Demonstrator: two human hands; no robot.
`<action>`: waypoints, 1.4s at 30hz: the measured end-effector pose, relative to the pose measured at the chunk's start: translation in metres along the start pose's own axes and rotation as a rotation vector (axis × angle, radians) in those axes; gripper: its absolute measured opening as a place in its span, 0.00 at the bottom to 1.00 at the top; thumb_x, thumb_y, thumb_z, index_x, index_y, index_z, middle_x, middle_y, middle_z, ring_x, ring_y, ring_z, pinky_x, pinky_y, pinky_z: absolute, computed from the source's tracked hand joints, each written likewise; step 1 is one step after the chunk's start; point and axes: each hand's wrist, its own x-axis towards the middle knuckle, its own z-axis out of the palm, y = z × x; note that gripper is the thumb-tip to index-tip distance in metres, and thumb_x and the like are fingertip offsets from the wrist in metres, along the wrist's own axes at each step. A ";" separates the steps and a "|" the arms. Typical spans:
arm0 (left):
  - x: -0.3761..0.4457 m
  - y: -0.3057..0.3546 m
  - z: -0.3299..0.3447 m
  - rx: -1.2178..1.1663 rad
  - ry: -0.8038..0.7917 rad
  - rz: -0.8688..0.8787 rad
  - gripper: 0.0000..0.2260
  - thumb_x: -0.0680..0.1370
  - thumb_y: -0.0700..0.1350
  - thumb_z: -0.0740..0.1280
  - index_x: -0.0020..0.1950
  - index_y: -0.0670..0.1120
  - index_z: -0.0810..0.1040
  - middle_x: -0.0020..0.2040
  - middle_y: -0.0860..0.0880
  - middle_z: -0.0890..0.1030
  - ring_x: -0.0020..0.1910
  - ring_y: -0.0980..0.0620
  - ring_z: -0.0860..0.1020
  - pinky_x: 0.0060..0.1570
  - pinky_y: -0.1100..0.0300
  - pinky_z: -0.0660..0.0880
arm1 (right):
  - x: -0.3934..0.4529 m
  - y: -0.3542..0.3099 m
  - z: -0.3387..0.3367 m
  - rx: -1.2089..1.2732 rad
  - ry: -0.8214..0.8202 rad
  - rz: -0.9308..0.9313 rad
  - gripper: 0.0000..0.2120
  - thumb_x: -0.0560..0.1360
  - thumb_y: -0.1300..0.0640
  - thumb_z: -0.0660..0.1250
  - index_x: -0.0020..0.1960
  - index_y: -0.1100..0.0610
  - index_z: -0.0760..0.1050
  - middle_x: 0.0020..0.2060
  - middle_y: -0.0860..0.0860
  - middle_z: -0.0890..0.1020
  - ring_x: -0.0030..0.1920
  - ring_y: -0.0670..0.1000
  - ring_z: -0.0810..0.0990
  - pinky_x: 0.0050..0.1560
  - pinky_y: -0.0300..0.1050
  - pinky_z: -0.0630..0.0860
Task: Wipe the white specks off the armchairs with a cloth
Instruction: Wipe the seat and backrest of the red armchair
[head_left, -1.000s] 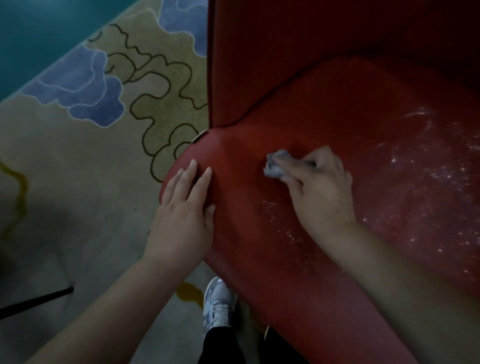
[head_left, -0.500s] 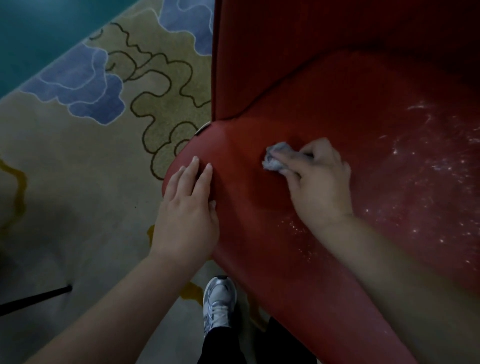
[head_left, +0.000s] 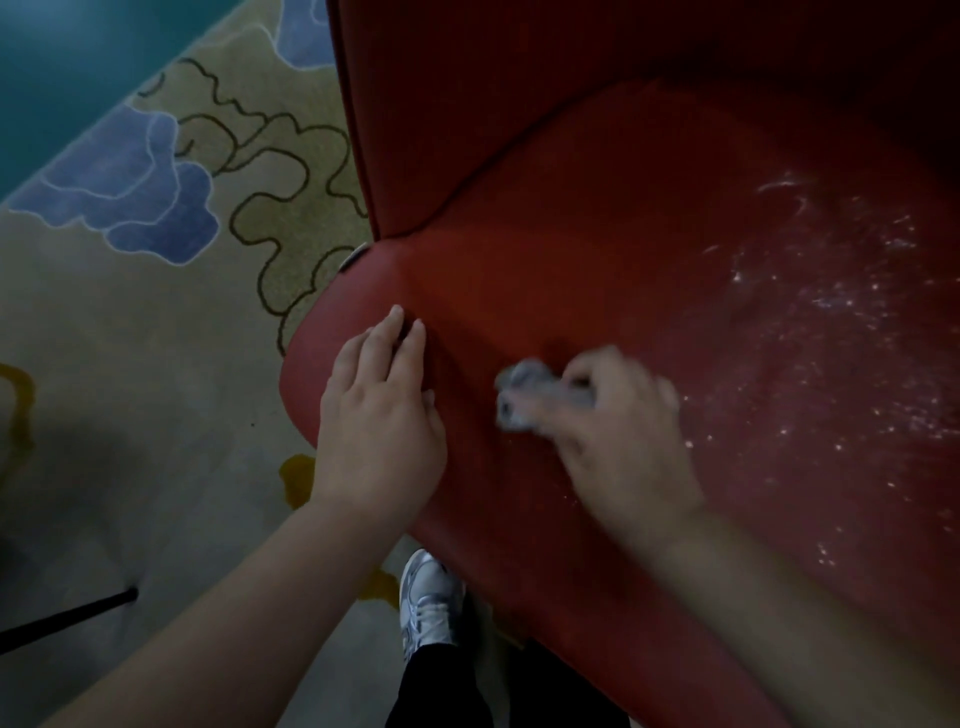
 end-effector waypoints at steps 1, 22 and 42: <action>0.000 0.003 0.001 0.003 0.000 0.004 0.26 0.75 0.39 0.65 0.73 0.41 0.67 0.74 0.42 0.66 0.70 0.40 0.63 0.70 0.47 0.60 | -0.018 0.000 0.000 -0.016 -0.056 -0.070 0.13 0.75 0.48 0.62 0.56 0.36 0.77 0.48 0.49 0.74 0.46 0.53 0.73 0.47 0.46 0.61; 0.008 0.045 0.013 0.032 -0.085 0.108 0.25 0.77 0.48 0.65 0.74 0.49 0.66 0.76 0.46 0.63 0.73 0.43 0.60 0.70 0.43 0.60 | -0.038 0.092 -0.032 0.021 0.225 0.342 0.16 0.73 0.58 0.72 0.58 0.44 0.80 0.48 0.56 0.75 0.45 0.58 0.75 0.45 0.61 0.75; 0.053 0.102 0.031 -0.012 -0.093 0.165 0.25 0.77 0.48 0.64 0.74 0.51 0.66 0.76 0.50 0.61 0.74 0.46 0.57 0.71 0.43 0.56 | 0.017 0.107 -0.028 0.079 0.306 0.323 0.15 0.73 0.57 0.71 0.58 0.43 0.80 0.48 0.55 0.74 0.48 0.56 0.73 0.50 0.58 0.73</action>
